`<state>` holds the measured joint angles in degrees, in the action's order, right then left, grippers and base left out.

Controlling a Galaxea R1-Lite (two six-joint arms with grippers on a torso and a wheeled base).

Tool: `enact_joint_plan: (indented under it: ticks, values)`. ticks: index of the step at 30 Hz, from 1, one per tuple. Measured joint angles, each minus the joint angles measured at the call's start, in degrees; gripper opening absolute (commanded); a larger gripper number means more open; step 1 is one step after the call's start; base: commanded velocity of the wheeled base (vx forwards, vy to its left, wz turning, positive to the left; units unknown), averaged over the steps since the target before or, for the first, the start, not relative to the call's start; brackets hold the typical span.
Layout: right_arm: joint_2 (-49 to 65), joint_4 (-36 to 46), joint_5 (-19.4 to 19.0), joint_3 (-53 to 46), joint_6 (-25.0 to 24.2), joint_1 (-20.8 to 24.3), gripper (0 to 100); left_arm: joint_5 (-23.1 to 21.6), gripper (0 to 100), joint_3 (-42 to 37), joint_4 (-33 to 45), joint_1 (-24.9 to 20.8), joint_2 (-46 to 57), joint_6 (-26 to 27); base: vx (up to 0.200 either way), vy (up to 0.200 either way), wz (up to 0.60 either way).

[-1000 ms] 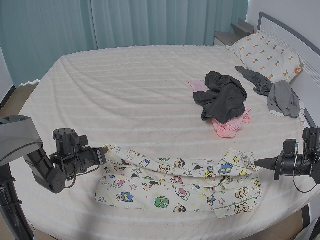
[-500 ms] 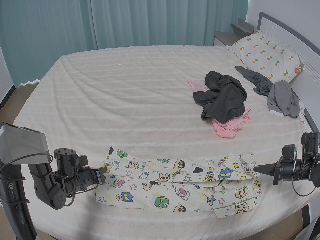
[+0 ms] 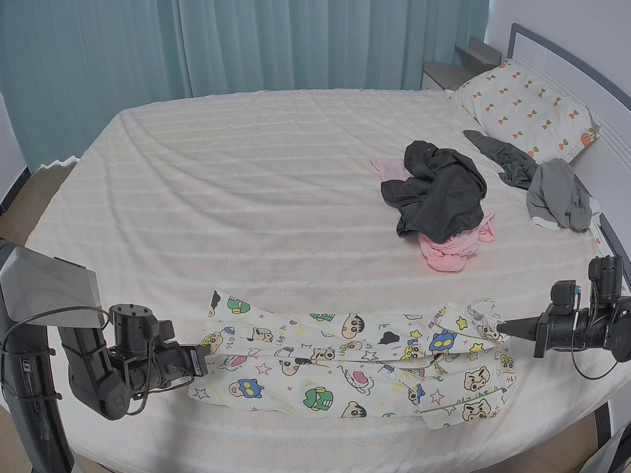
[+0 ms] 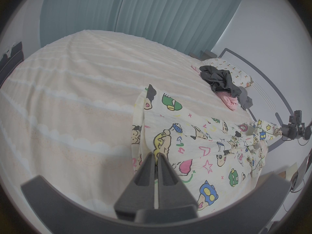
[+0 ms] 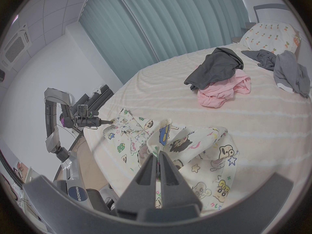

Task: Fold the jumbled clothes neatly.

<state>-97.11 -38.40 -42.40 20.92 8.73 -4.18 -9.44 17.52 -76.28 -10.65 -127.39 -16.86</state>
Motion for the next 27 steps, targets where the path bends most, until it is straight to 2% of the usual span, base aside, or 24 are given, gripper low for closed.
enact_joint_plan:
  ticks: [7,13,21,27]
  values:
    - [-4.0,0.5,0.8,4.0,-0.1,0.4,0,0.1,0,-0.1,-0.5,-0.2,0.1,-1.7,0.0,0.0,0.0]
    - [-8.7,1.5,3.0,8.1,-0.1,0.9,0,0.5,0,-0.1,-1.5,-0.2,0.2,-3.3,0.0,0.0,0.0]
    - [-16.0,3.4,7.3,15.3,-0.1,2.0,0,2.3,0,0.4,-3.3,-0.6,0.8,-6.1,0.0,0.0,0.0]
    - [-21.7,3.5,12.0,20.0,-0.2,2.8,0,3.6,0,0.6,-4.8,-0.7,1.0,-6.8,0.0,0.0,0.0]
